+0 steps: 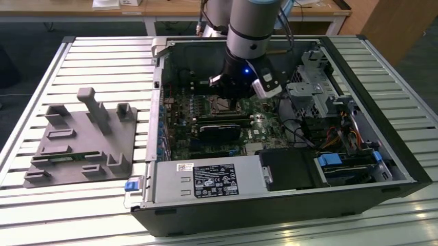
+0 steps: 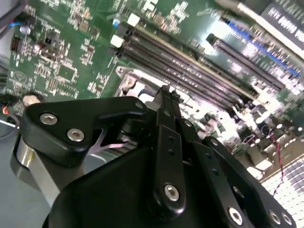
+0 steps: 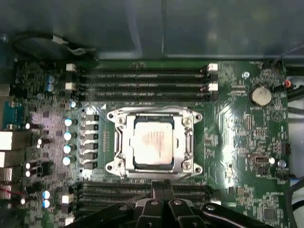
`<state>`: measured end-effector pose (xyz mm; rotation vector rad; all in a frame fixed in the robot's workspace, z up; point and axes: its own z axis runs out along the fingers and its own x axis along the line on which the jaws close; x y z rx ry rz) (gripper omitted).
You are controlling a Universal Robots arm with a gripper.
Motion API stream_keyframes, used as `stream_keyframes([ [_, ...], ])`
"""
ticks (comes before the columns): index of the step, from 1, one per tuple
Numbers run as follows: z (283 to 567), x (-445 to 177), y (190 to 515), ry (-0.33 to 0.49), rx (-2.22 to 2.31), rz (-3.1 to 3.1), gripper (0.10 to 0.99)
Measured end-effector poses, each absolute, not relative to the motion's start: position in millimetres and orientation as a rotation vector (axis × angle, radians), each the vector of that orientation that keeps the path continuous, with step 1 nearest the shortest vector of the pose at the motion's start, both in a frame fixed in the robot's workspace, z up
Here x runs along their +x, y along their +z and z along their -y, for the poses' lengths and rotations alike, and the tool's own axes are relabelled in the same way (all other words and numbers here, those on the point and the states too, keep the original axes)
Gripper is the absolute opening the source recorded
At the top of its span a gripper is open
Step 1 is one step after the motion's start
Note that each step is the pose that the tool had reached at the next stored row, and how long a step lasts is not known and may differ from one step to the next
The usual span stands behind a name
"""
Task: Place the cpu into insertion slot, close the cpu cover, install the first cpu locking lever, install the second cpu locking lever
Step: 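Install the second cpu locking lever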
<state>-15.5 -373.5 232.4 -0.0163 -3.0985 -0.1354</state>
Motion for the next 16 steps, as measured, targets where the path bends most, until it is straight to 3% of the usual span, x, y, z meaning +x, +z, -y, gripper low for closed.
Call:
stream_keyframes([
  [16,383.9,-38.0,225.4,-0.208,-0.015,3.094,0.106],
])
